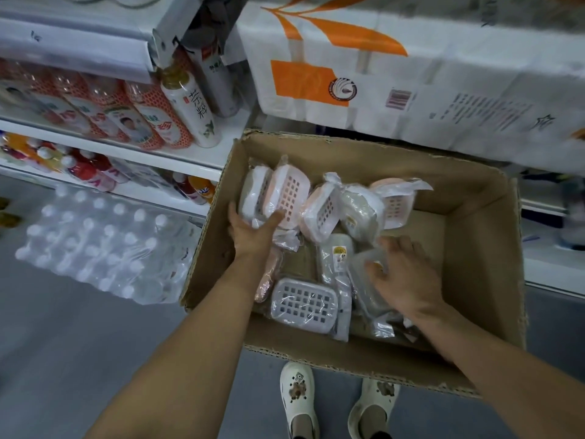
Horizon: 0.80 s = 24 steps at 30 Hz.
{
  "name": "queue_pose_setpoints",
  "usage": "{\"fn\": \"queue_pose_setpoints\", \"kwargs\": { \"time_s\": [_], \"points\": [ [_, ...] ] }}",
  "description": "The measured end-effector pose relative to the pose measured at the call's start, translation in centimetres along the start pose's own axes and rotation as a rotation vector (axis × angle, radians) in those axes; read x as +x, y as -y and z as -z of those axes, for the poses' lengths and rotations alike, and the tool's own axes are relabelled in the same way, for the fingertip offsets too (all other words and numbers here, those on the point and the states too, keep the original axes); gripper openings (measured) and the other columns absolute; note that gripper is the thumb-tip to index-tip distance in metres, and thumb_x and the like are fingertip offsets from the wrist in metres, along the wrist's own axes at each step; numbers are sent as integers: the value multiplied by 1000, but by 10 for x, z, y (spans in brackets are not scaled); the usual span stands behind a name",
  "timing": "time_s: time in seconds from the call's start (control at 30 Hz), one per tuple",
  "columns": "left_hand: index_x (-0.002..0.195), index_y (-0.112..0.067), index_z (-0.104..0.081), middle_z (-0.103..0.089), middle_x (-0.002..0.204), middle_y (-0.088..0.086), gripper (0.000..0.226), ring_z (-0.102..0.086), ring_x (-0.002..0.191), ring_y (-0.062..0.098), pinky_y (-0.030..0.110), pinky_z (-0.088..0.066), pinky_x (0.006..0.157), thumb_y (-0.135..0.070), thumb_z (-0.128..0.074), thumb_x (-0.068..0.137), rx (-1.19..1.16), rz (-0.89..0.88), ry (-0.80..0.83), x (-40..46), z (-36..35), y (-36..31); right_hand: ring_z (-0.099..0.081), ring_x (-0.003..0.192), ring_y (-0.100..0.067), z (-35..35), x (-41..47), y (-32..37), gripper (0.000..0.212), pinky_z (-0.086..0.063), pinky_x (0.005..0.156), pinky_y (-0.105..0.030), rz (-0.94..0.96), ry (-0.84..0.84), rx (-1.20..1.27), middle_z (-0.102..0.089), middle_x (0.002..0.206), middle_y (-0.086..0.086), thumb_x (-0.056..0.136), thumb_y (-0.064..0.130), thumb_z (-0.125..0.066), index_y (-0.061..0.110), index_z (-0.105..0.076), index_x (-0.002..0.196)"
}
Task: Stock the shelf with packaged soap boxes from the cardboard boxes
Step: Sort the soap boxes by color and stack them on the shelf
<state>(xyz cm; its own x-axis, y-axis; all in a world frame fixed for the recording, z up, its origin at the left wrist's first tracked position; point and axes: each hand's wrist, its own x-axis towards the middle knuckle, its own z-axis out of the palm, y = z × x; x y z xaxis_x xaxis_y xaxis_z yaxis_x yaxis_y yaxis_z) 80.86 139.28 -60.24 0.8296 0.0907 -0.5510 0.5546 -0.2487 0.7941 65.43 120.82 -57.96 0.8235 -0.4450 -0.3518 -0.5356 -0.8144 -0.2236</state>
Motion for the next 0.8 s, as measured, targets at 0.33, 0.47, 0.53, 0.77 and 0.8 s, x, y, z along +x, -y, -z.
{"fn": "queue_pose_setpoints", "kwargs": {
  "time_s": [0.33,0.47,0.53,0.77,0.8],
  "points": [
    [122,-39,-60,-44,123,-15,44,-50,113,8,28,-47,93,-38,-76,80,307,-79,474,-18,-9,4,-34,131,-24,13,48,31,50,-37,102,-41,114,-145,348,-42,144,-5,96,29,-51,20,-40,144],
    [127,-26,-61,-54,109,-21,41,-54,97,-2,13,-50,79,-10,-68,89,274,-49,643,-26,-5,14,-25,139,-25,11,56,29,55,-30,111,-45,220,-31,170,-30,154,-3,98,40,-45,28,-31,150],
    [123,-23,-64,-57,118,-18,38,-55,102,-4,24,-51,94,-6,-67,89,315,-53,729,-23,0,18,-22,141,-27,12,58,28,56,-28,111,-45,208,72,24,-23,157,-2,98,50,-39,35,-25,150],
    [132,-12,-48,-56,128,9,45,-62,111,26,33,-54,87,-12,-65,91,440,-124,215,45,-16,19,-49,115,-33,1,66,14,46,-43,90,-45,48,21,-60,-54,125,-12,94,52,-30,26,-35,132],
    [132,-9,-46,-59,128,10,47,-62,112,27,33,-52,87,-11,-66,90,399,-47,216,54,-22,19,-51,112,-33,-4,66,11,46,-44,88,-44,31,-8,-43,-57,119,-14,94,50,-24,24,-35,130]
  ]
}}
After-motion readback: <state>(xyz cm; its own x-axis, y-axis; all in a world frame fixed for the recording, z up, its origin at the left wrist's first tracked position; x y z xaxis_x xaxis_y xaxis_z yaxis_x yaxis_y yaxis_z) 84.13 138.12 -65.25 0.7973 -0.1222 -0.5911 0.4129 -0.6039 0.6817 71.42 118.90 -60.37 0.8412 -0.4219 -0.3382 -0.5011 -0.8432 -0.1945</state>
